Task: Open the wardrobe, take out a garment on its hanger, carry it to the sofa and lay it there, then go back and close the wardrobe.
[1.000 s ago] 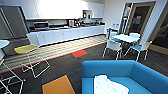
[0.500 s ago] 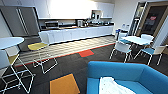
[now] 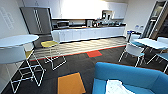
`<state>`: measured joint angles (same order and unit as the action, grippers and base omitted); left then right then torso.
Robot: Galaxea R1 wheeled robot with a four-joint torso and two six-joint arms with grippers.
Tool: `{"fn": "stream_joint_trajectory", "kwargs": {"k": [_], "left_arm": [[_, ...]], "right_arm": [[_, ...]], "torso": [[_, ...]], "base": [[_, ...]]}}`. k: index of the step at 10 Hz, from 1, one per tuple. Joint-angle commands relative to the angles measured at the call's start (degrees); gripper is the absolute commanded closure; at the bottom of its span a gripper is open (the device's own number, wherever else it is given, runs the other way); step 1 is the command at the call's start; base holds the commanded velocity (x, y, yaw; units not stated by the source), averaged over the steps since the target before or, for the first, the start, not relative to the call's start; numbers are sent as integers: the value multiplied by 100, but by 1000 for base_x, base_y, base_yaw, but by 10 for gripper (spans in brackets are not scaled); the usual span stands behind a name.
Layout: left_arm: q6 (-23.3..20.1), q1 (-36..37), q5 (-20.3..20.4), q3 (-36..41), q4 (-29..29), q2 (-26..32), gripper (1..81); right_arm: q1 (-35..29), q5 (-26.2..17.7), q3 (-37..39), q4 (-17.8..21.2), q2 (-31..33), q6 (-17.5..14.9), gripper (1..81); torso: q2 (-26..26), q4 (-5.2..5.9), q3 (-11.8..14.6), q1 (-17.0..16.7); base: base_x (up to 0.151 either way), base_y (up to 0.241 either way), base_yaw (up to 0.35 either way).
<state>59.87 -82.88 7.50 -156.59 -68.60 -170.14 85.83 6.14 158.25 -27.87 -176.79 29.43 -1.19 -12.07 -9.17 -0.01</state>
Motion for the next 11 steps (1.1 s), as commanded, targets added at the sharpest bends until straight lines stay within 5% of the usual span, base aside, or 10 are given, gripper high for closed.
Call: {"fn": "stream_joint_trajectory", "kwargs": {"k": [1, 11], "left_arm": [[-37, 215, -205, -21, -22, 41, 10], [-37, 206, -204, -21, -49, -20, 10]], "right_arm": [[-185, -254, -5, -17, 1, -7, 10], [-246, -254, 47, -17, 27, -7, 10]], "torso": [[0, 0, 0, 1], [0, 0, 0, 1]], "base": [[0, 0, 269], [0, 0, 271]]}}
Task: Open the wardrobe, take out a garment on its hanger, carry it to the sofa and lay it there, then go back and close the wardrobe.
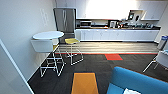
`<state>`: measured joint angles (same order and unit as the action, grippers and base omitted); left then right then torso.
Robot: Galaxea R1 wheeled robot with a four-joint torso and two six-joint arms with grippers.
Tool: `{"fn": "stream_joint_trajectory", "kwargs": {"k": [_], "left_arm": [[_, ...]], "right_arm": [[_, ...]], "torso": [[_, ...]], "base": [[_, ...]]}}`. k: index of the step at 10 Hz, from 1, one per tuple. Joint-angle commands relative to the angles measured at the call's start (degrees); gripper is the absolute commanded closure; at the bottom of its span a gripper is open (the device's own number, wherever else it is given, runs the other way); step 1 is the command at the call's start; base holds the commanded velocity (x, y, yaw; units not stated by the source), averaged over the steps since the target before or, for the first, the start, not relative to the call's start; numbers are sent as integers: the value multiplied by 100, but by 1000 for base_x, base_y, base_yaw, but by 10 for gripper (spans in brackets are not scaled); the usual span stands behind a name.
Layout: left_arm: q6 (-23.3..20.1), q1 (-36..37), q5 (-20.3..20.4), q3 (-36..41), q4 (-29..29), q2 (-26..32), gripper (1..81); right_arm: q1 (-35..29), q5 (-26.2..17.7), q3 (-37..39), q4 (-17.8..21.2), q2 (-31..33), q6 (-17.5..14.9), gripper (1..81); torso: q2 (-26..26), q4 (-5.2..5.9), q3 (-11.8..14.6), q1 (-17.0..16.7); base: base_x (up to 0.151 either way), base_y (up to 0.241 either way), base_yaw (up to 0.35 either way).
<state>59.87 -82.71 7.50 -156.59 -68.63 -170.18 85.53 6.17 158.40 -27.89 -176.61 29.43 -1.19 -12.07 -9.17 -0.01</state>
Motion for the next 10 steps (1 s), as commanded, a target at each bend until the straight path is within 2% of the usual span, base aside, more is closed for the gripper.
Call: {"fn": "stream_joint_trajectory", "kwargs": {"k": [1, 10], "left_arm": [[-37, 189, -205, -21, -45, -16, 10], [-45, 189, -205, -21, -45, -25, 10]], "right_arm": [[-215, -256, 32, -15, 9, -7, 10], [-163, -256, 119, 21, 9, -7, 10]], "torso": [[0, 0, 0, 1], [0, 0, 0, 1]], "base": [[0, 0, 280], [0, 0, 281]]}}
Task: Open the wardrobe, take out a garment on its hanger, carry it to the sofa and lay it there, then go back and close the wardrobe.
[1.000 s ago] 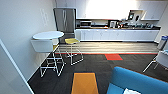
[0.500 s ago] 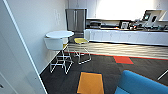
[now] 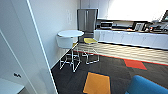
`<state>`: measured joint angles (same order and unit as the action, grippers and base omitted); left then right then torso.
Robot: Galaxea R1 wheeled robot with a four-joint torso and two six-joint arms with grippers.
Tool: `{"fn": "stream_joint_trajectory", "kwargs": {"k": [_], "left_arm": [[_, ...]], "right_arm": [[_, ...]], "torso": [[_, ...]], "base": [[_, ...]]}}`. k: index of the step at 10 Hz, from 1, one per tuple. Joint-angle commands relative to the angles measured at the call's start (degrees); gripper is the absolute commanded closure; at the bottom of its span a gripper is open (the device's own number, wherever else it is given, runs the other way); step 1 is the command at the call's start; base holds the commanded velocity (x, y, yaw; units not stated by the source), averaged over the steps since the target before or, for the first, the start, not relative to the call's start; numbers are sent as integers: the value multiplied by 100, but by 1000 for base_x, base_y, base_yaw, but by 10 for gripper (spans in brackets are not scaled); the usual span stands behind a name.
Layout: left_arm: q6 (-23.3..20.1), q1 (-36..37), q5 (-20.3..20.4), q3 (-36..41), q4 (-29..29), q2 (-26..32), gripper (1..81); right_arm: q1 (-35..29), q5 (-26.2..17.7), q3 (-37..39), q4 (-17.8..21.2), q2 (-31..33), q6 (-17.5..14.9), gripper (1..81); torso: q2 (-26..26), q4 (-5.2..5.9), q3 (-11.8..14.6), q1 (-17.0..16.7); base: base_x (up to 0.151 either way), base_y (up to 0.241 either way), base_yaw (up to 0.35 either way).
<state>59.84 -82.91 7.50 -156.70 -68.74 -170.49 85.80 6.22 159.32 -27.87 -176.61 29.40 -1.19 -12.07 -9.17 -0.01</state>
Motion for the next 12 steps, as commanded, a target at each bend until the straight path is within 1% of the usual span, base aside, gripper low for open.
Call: {"fn": "stream_joint_trajectory", "kwargs": {"k": [1, 12], "left_arm": [[-43, 209, -231, -10, -34, 5, 10], [-43, 183, -231, -10, -8, -91, 10]], "right_arm": [[-190, -261, 19, 18, 9, -4, 10], [-154, -270, 2, -26, -26, -14, 10]], "torso": [[0, 0, 0, 1], [0, 0, 0, 1]], "base": [[0, 0, 282], [0, 0, 282]]}}
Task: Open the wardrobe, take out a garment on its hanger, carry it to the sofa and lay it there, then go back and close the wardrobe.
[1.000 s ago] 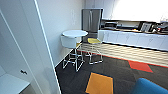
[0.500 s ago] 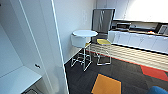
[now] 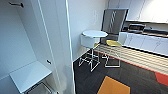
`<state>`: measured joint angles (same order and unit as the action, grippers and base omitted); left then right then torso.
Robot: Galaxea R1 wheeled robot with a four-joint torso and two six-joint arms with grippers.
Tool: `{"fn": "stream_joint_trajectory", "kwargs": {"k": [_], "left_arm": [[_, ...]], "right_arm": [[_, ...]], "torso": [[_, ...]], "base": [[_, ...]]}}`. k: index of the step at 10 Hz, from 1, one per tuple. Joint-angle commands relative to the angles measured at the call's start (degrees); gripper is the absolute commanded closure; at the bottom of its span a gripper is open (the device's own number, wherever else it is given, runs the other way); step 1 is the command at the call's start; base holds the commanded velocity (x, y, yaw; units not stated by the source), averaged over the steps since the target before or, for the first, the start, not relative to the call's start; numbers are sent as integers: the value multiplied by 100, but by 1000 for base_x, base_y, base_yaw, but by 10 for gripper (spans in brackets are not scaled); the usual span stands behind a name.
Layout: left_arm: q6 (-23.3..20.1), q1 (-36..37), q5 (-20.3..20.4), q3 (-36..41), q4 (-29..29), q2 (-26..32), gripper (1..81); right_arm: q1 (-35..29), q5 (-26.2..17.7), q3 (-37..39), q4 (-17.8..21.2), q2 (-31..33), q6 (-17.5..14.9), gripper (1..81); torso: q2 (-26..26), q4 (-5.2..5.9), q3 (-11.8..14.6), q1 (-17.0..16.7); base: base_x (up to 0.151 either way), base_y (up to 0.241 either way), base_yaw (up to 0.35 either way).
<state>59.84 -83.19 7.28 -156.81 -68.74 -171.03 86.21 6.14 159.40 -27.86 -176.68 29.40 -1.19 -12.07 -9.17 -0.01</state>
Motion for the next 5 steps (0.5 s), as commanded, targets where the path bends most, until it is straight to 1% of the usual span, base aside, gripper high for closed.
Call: {"fn": "stream_joint_trajectory", "kwargs": {"k": [1, 5], "left_arm": [[-43, 211, -209, 1, -8, -45, 10], [-43, 219, -306, 1, -34, -89, 10]], "right_arm": [[-196, -263, 2, -27, -19, -22, 10], [-161, -254, 2, -27, -19, -14, 10]], "torso": [[0, 0, 0, 1], [0, 0, 0, 1]], "base": [[0, 0, 281], [0, 0, 281]]}}
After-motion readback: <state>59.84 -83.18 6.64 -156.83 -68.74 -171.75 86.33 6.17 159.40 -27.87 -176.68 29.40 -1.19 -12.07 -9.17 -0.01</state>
